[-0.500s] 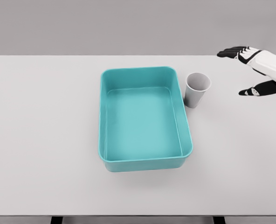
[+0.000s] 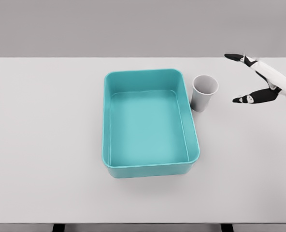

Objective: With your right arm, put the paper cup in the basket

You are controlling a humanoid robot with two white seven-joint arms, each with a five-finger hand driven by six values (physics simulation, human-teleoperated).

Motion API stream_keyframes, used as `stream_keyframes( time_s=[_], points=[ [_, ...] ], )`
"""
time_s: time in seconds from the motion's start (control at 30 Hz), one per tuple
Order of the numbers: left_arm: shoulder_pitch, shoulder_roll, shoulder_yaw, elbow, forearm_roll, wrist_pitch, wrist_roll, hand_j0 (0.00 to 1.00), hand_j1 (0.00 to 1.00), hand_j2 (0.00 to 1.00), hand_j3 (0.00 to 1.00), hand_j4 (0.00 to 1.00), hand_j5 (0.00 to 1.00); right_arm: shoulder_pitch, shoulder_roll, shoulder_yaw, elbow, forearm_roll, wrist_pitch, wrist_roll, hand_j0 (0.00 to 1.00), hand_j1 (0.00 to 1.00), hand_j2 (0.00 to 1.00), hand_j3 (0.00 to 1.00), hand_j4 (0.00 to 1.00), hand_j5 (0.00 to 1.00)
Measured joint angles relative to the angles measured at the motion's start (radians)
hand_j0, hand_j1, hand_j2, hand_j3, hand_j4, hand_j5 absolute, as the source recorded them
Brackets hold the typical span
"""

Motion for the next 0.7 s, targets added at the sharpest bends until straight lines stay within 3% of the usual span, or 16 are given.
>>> stream_keyframes(
  time_s=[0.27, 0.7],
  points=[
    [0.000, 0.000, 0.000, 0.000, 0.000, 0.000, 0.000, 1.00, 1.00, 1.00, 1.00, 1.00, 1.00, 0.041, 0.032, 0.077, 0.028, -0.197, -0.001, -0.030, 1.00, 1.00, 1.00, 1.00, 1.00, 1.00],
    [0.000, 0.000, 0.000, 0.000, 0.000, 0.000, 0.000, 1.00, 1.00, 1.00, 1.00, 1.00, 1.00, 0.043, 0.134, 0.091, 0.135, -0.223, 0.000, -0.034, 1.00, 1.00, 1.00, 1.00, 1.00, 1.00]
  ],
)
